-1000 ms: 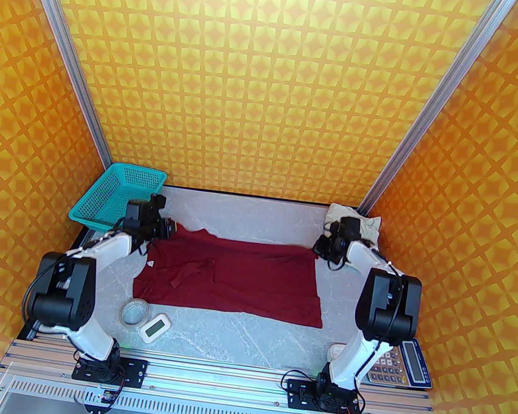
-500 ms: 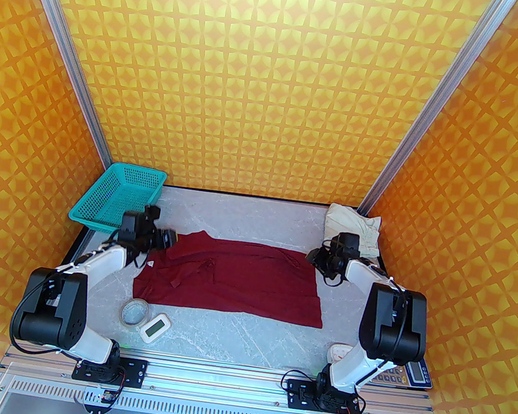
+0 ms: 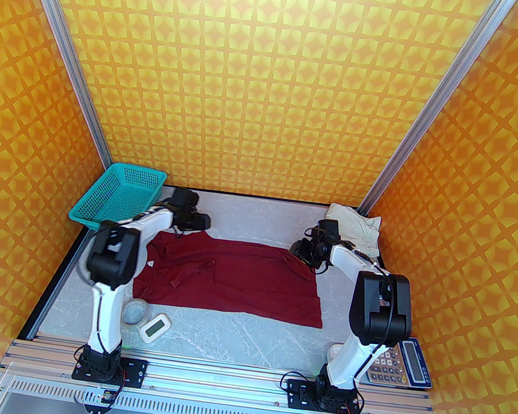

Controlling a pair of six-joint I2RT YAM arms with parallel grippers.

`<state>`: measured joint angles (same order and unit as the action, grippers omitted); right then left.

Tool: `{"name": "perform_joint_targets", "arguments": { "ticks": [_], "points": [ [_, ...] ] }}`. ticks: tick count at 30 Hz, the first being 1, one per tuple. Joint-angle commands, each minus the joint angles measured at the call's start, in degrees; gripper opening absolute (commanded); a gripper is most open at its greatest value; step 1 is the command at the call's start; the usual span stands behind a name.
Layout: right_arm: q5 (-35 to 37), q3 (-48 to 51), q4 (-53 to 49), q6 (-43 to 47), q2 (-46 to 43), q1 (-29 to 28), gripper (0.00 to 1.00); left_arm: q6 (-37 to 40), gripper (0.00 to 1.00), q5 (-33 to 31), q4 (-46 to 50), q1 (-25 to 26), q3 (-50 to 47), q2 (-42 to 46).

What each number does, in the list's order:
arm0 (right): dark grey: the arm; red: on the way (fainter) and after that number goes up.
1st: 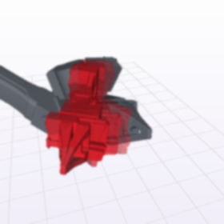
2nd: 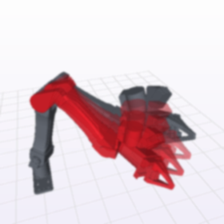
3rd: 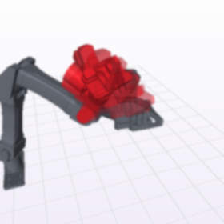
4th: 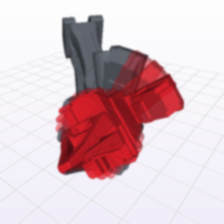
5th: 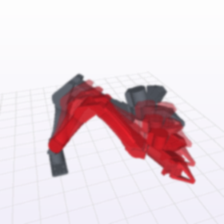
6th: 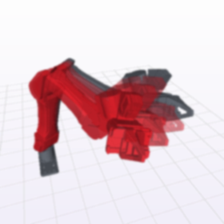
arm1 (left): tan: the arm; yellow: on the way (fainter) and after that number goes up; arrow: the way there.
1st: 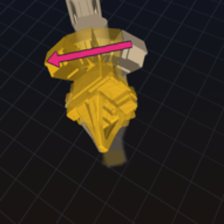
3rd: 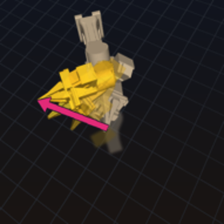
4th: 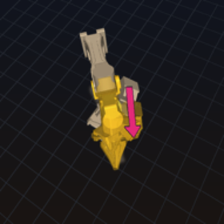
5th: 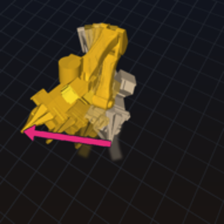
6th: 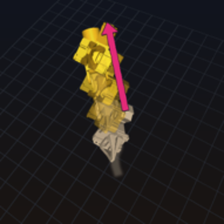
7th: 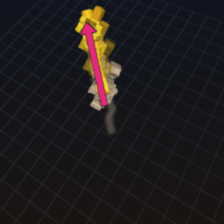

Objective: Fold and stack the mixed laundry pile

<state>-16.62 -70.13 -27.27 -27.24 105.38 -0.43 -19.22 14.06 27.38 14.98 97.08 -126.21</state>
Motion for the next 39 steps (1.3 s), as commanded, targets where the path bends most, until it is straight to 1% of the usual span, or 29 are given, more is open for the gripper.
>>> {"name": "perform_joint_targets", "arguments": {
  "ticks": [1, 3, 6, 8, 11, 13, 15, 17, 18, 20, 24, 27, 30, 31, 33, 34, 37, 39],
  "points": [
    [-1.3, 0.3, -1.8, -0.2, -0.5, 0.5, 0.45, 1.5, 0.68, -3.7, 8.3, 1.4, 4.5, -2.0],
    [-3.4, 0.6, -0.5, -1.4, -0.5, 0.2, 0.45, 1.9, 0.65, -5.2, 9.5, 2.0, 5.7, -3.2],
    [-4.0, -1.3, 0.1, -1.6, 1.1, -1.2, 0.46, 1.9, 0.55, -5.4, 9.7, 2.4, 6.3, -4.5],
    [-4.8, -4.0, 0.2, -0.2, 3.2, -2.6, 0.46, 1.8, 0.48, -5.5, 9.9, 2.6, 6.3, -5.2],
    [-5.8, -7.9, 0.0, 4.1, 6.5, -4.8, 0.46, 2.1, 0.34, -5.4, 9.9, 2.9, 5.5, -5.1],
    [-3.7, -11.2, -3.3, 7.4, 8.8, -5.9, 0.46, 2.1, 0.22, -5.4, 9.4, 3.0, 4.0, -4.0],
    [-3.5, -13.4, -5.4, 9.7, 11.0, -6.3, 0.46, 2.1, 0.11, -5.4, 7.6, 3.0, 1.1, -1.9],
    [-3.8, -14.8, -7.5, 10.9, 12.6, -6.4, 0.44, 2.1, 0.03, -5.4, 6.5, 3.0, -1.1, -0.1],
    [-4.0, -15.0, -8.2, 11.2, 12.9, -6.5, 0.41, 2.0, 0.0, -5.4, 6.2, 3.1, -2.2, 0.8],
    [-4.4, -13.9, -8.1, 11.0, 12.1, -6.8, 0.36, 2.1, 0.0, -5.4, 5.4, 3.0, -4.5, 3.1],
    [-4.7, -10.4, -7.7, 10.6, 9.5, -7.2, 0.22, 2.2, 0.0, -5.1, 3.4, 3.2, -10.1, 8.6],
    [-3.1, -7.9, -7.9, 9.7, 7.7, -7.2, 0.18, 2.3, 0.0, -4.5, 2.2, 3.1, -14.5, 13.0],
    [-1.9, -5.5, -7.6, 8.4, 5.7, -7.2, 0.17, 2.3, 0.0, -4.0, 1.6, 3.2, -18.4, 16.9],
    [-0.9, -4.8, -7.9, 7.9, 4.9, -7.1, 0.17, 2.4, 0.0, -3.9, 1.5, 3.2, -19.5, 18.1],
    [1.1, -2.6, -7.8, 6.1, 2.0, -6.9, 0.28, 2.6, 0.0, -3.7, 1.1, 3.3, -21.6, 20.0],
    [1.3, -1.4, -7.4, 4.8, 0.5, -6.5, 0.31, 2.6, 0.0, -3.5, 0.9, 3.4, -22.4, 20.6],
    [-0.6, 3.1, -6.0, 0.6, -3.7, -2.7, 0.37, 2.1, 0.0, -3.2, 0.4, 4.1, -23.9, 21.6],
    [-1.9, 5.5, -5.6, -1.4, -5.3, 0.5, 0.39, 1.3, 0.0, -3.2, -0.4, 5.0, -24.9, 22.3]
  ]
}}
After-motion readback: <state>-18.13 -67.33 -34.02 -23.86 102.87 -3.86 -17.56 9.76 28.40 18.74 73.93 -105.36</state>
